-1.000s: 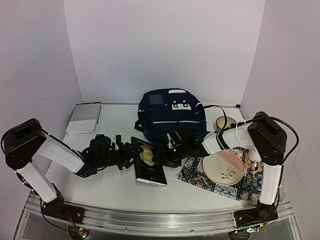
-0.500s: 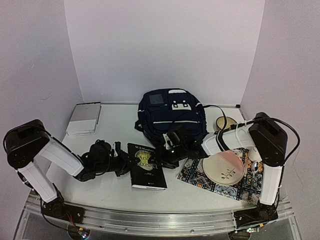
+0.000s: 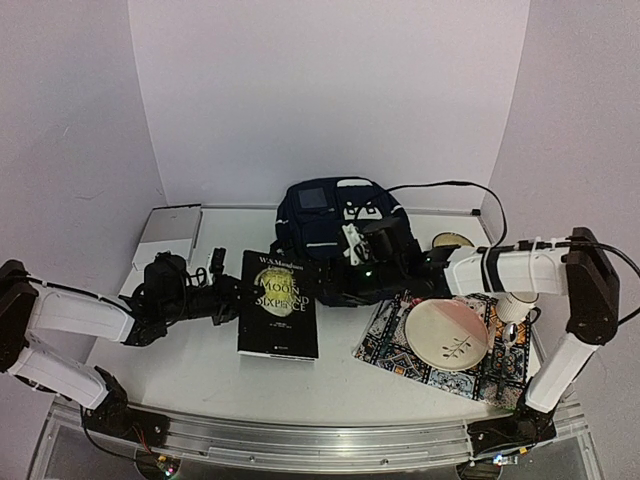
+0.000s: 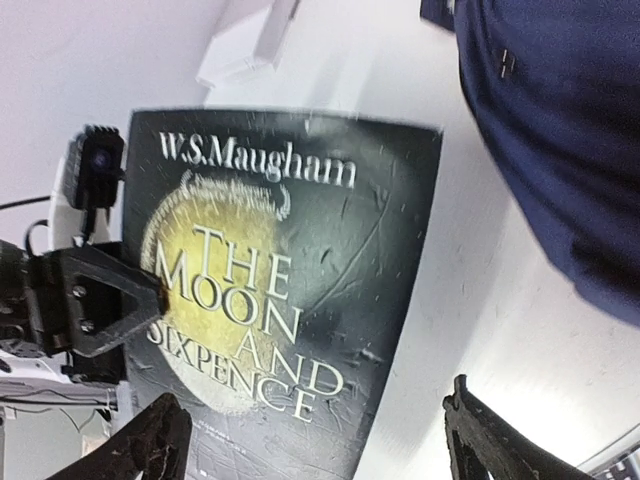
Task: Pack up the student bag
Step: Pass from the left arm to the right
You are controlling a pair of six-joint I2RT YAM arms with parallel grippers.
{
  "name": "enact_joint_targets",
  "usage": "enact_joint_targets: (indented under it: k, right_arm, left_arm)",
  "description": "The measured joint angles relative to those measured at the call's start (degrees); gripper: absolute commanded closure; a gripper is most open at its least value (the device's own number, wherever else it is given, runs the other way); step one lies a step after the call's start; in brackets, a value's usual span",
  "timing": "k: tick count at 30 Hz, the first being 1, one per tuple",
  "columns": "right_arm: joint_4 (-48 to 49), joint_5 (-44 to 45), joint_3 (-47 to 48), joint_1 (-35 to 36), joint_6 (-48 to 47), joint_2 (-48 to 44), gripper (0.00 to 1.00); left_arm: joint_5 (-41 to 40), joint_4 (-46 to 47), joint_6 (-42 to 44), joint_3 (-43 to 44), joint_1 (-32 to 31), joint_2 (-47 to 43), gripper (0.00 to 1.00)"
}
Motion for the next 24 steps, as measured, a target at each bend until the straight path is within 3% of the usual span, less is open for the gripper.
enact_joint_targets:
  k: [5, 14, 19, 24]
  right_arm:
    - [1.47, -1.15, 0.0, -2.25, -0.82, -1.53, 0.12]
    - [6.64, -7.74, 0.02, -4.7, 0.38, -1.73, 0.25]
    - [11.86, -12.46, -0.09, -5.05, 2.29, -1.73, 0.38]
    - [16.69, -15.16, -0.48, -5.67, 4.93, -1.73, 0.6]
  left_arm:
    - [7.28, -1.67, 3.12, 4.05, 1.41, 0.95, 1.0]
    - [15.0, -2.26, 5.62, 10.58, 2.29, 1.43, 1.0]
    - [16.98, -1.6, 5.65, 12.4, 2.31, 2.01, 1.0]
    - [18.09, 2.08, 5.14, 13.64, 2.5, 3.91, 1.0]
